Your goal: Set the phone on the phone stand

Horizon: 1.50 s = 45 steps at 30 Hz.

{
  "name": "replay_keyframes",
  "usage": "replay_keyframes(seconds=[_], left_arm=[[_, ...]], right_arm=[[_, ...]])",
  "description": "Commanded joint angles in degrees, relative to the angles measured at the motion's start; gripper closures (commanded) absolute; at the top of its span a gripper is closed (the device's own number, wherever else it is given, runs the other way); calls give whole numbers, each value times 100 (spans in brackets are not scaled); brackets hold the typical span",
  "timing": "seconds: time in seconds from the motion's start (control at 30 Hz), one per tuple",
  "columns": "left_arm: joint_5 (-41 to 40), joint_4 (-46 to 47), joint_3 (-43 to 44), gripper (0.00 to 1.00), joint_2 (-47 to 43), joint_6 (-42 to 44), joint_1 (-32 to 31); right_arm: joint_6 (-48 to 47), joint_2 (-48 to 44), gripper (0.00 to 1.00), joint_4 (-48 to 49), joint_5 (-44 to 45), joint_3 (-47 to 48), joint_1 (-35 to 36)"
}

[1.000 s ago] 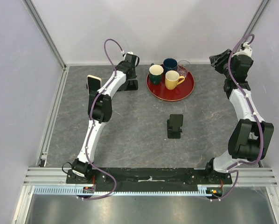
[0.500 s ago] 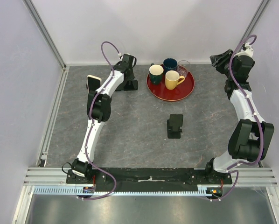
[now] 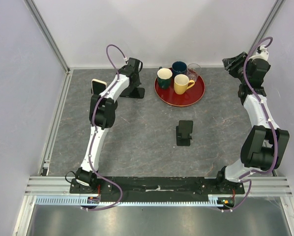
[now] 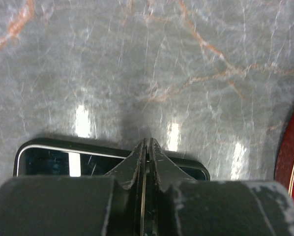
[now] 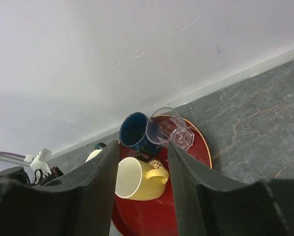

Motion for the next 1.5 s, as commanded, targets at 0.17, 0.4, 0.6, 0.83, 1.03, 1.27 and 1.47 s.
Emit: replay_keyframes(seconds=[0.17,0.4,0.6,0.83,1.03,1.27,1.47], left_arm=[[268,-797,-1581,92,-1308,604,-216],[514,-59,-3418,88,-2573,850,-523],[93,399,-3649,61,-2981,938,-497],[-461,48,-1973,34,-1927,1122,-295],[-128,-322,-943,33,-1153,1167,153],[-92,-621,-458,32,-739,1220,268],[13,-779,-660,32,-651,1123,268]], right_arm=[[70,-158,48,267,-131,-40,-87],[79,-184,48,241,-175,-40,-131],[79,-281,47,223,-183,-75,-166],[62,-307,47,241,-219,-93,-184],[79,-220,46,293,-254,-84,-184],[167,-140,46,399,-351,-75,-184],[158,-184,46,408,-368,-93,-184]])
